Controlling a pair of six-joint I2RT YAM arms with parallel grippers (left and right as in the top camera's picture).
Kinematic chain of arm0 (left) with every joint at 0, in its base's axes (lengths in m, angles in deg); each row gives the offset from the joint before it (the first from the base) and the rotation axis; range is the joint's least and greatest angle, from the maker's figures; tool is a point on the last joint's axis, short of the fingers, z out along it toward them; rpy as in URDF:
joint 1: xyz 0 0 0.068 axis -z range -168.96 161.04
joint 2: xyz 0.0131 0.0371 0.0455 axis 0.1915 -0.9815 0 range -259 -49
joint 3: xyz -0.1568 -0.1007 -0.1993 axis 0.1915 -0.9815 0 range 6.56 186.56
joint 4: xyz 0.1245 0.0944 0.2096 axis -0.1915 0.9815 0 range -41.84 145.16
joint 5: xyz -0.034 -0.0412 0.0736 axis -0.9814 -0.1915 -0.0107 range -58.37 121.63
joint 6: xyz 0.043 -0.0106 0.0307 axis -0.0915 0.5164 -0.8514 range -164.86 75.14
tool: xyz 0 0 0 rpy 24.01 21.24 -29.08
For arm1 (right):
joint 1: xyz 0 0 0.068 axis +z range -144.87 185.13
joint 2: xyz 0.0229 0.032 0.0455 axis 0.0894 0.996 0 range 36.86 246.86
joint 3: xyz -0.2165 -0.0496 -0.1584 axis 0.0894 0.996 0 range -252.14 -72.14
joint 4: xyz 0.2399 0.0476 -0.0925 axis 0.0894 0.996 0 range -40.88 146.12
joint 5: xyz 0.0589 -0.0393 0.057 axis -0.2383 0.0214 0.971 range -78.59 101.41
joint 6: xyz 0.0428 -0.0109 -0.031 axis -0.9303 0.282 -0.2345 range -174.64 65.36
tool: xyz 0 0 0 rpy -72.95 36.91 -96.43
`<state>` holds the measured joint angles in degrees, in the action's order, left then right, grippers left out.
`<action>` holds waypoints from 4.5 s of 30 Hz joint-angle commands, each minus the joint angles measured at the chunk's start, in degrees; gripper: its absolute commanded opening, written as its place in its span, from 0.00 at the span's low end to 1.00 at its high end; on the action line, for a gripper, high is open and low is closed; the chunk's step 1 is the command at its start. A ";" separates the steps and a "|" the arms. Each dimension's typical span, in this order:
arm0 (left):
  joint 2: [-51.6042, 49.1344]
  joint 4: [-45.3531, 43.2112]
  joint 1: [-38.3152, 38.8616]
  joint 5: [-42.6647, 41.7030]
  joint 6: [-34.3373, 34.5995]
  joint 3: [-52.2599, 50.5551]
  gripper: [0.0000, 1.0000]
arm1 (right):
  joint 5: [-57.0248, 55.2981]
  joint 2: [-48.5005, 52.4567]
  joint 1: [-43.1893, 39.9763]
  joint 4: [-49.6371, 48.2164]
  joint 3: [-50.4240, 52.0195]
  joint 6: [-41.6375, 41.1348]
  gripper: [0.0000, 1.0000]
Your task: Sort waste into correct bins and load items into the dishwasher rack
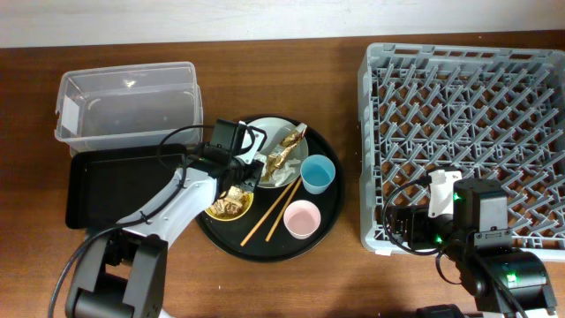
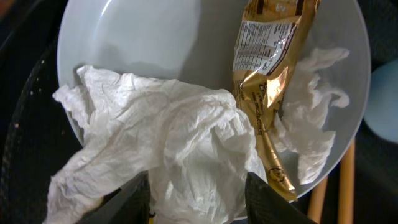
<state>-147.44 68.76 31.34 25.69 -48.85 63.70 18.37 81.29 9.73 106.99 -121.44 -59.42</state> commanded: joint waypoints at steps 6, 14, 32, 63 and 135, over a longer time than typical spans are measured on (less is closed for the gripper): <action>-0.44 -1.09 0.17 1.27 -0.44 0.46 0.01 | 0.26 -0.17 0.26 -0.17 -1.29 -0.61 0.98; 7.52 -1.70 -0.90 5.70 -0.42 3.69 0.00 | 0.28 -0.17 0.26 -0.17 -1.29 -0.61 0.98; 9.03 -17.18 -19.23 13.27 -0.44 4.79 0.46 | 0.28 -0.17 0.26 -0.15 -1.29 -0.61 0.98; -9.75 -9.38 -1.60 -3.10 -0.42 5.14 0.00 | 0.28 -0.17 0.26 -0.02 -1.29 -0.61 0.98; -2.01 2.91 3.37 -2.05 -0.42 10.29 0.01 | 0.28 -0.17 0.26 0.24 -1.29 -0.61 0.98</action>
<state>-155.09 71.39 35.77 20.14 -48.91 70.89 18.37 81.29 9.73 107.42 -121.48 -59.63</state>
